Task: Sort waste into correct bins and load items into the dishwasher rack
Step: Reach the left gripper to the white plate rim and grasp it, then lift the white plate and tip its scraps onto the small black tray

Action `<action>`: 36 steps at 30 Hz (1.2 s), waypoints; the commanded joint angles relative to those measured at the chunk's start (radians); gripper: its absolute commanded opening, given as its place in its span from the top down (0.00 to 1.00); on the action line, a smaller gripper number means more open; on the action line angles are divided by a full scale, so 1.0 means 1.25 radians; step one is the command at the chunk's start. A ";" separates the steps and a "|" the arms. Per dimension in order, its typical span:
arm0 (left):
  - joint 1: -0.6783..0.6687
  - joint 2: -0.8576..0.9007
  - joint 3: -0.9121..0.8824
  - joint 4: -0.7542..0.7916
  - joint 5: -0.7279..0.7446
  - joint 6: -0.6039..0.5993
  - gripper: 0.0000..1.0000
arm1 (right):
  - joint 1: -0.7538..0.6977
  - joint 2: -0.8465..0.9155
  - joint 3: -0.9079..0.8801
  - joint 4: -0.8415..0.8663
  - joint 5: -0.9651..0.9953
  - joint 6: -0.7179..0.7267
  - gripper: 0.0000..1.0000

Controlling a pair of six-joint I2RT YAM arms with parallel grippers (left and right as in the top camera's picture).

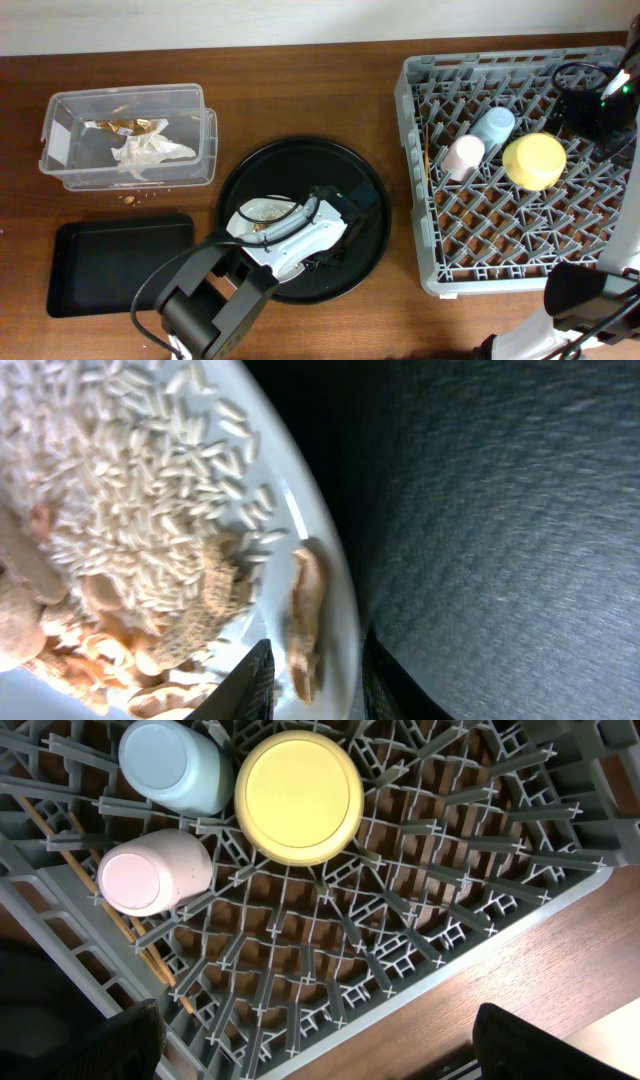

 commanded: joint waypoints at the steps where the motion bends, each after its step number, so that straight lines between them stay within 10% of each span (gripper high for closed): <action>1: 0.000 0.013 0.031 -0.011 -0.046 -0.015 0.71 | -0.002 0.003 0.005 -0.002 0.013 -0.005 0.01; 17: 0.000 0.013 0.031 -0.017 -0.046 -0.030 0.94 | -0.002 0.003 0.005 -0.002 0.013 -0.005 0.01; 36: 0.001 0.013 0.146 -0.197 -0.111 -0.090 0.99 | -0.002 0.003 0.005 -0.002 0.013 -0.005 0.01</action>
